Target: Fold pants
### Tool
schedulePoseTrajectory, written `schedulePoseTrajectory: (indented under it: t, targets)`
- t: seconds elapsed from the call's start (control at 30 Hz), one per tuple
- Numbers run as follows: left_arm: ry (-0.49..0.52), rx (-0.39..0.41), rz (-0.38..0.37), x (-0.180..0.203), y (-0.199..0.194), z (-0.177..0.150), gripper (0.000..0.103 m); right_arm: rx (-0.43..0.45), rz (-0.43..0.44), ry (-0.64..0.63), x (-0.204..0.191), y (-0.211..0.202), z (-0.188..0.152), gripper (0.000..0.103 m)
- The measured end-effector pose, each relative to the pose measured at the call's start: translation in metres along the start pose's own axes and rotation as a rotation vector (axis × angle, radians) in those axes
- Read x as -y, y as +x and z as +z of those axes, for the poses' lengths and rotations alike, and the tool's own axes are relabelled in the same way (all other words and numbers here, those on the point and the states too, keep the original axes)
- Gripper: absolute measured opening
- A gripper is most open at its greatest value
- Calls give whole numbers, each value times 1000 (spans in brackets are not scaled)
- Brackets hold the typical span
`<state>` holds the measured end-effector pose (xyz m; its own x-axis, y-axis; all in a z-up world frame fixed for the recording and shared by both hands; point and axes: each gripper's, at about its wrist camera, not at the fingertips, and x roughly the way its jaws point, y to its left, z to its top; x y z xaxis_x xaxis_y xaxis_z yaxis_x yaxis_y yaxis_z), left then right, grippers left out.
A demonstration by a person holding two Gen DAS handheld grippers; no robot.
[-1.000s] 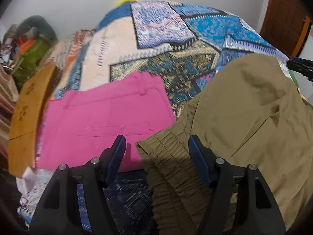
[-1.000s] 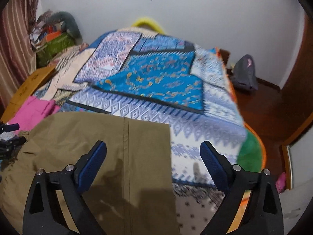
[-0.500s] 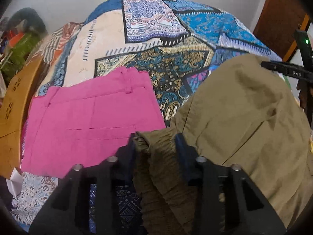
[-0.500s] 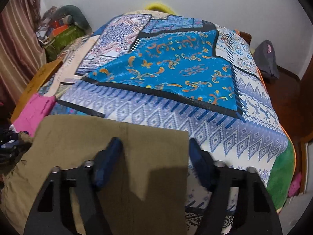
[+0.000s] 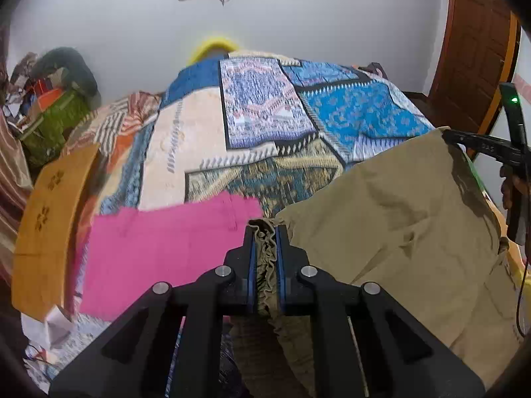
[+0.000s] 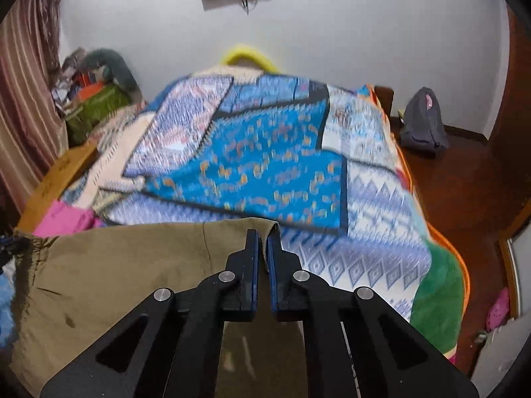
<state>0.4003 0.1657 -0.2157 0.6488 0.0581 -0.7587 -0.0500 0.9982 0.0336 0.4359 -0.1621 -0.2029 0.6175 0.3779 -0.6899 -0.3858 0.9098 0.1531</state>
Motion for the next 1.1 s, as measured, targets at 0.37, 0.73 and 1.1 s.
schedulePoseTrajectory:
  t: [0.37, 0.73, 1.1]
  targets:
    - [33, 104, -48, 20, -75, 9, 10, 127, 73, -30, -22, -126, 3, 3]
    - [94, 115, -50, 41, -149, -23, 10, 143, 96, -7, -35, -201, -23, 3]
    - [19, 2, 5, 10, -89, -32, 10, -58, 16, -36, -43, -93, -27, 49]
